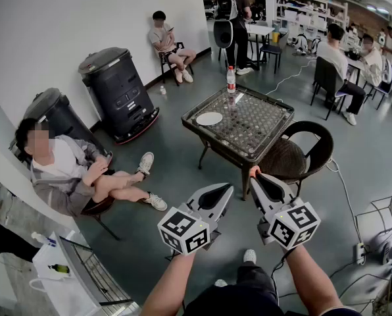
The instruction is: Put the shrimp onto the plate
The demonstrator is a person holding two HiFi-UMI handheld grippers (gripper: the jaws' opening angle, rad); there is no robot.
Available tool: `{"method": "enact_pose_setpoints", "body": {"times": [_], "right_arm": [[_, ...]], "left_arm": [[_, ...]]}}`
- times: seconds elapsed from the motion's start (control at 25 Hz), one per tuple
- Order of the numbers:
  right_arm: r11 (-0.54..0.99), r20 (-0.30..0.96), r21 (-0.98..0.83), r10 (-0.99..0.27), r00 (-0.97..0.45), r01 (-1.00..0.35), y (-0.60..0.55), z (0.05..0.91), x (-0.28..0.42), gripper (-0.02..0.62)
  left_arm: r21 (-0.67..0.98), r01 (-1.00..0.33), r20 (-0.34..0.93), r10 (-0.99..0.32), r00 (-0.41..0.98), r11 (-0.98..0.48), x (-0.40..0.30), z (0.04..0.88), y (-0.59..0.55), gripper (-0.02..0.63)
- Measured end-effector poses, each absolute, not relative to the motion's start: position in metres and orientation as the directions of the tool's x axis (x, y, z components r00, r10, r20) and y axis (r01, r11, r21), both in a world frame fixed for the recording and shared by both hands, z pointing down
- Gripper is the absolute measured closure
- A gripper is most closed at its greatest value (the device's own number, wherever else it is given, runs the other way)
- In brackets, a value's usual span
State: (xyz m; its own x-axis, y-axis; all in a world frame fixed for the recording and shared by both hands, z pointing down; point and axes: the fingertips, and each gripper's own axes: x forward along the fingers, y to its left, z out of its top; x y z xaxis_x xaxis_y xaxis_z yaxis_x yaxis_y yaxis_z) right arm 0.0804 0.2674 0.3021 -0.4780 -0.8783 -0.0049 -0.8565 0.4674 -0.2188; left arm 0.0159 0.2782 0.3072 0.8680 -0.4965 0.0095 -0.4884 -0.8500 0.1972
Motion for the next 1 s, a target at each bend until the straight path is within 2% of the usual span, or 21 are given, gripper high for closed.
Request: {"method": "enact_pose_setpoints", "body": {"times": [1.0], "right_arm": [[0.544,-0.014,-0.226,-0.831,-0.555,-0.808,0.189,0.308,0.109,0.534]], "left_arm": [[0.199,-0.529,0.046,-0.532,0.846,-0.825,0.053,0.318,0.2,0.597]]}}
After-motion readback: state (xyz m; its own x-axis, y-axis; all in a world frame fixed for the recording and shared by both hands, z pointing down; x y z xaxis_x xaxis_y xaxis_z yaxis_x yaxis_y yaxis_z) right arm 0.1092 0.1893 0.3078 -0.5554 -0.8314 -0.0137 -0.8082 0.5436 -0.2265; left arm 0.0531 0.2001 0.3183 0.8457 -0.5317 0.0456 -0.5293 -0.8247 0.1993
